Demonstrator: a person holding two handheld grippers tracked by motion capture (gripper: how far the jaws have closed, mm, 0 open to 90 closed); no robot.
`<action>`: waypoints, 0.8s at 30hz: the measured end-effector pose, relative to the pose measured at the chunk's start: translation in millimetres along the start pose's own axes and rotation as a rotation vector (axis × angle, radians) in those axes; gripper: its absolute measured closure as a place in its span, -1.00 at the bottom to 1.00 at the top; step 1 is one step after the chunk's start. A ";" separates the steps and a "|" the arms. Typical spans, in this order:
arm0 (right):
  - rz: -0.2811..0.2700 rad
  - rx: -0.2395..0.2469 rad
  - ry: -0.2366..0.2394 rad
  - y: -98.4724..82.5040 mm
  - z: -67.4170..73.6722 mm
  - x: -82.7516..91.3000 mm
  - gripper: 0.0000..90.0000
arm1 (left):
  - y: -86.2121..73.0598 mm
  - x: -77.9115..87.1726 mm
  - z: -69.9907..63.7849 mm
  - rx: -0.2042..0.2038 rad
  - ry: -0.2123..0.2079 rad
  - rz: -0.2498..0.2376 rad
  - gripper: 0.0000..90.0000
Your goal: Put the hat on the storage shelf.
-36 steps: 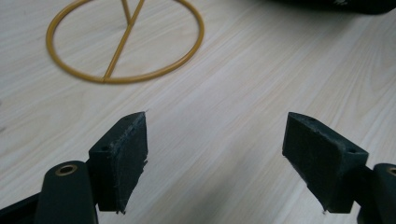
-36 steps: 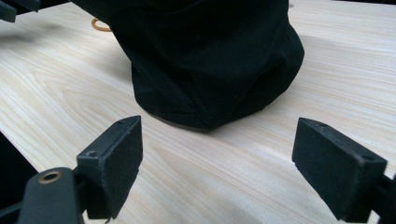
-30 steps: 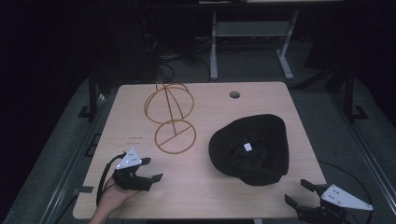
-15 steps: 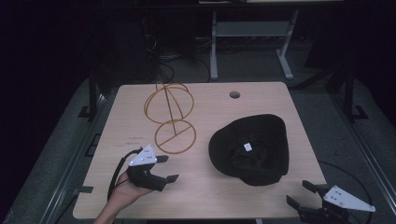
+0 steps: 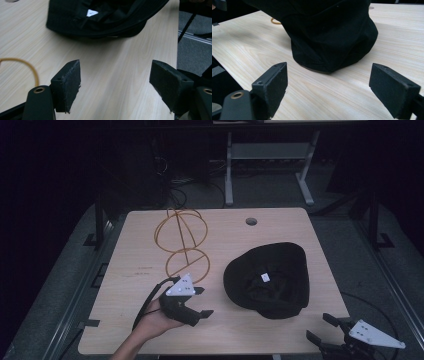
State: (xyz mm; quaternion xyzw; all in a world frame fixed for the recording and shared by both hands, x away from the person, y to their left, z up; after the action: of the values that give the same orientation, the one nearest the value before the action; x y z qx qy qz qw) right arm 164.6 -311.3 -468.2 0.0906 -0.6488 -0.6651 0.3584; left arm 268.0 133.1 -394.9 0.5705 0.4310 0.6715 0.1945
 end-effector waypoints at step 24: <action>0.005 0.007 0.009 -0.6 1.8 0.9 -0.67 | 55.7 -56.5 -21.5 -0.191 -0.041 0.100 -0.39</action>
State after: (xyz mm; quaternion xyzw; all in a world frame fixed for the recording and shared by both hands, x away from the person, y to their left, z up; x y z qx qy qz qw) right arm 162.6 -310.4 -468.2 0.0932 -0.6496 -0.6617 0.3627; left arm 276.2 52.1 -383.6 0.5839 0.3317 0.7066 0.2229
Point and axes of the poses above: each handheld gripper's, and its own axes: x roughly backward along the jaws, y roughly out of its top, z roughly to its left, the point moved 1 cm from there along -x, roughly forward along the jaws, and after that the axes turned 2 degrees about -z, right-handed, at the moved point
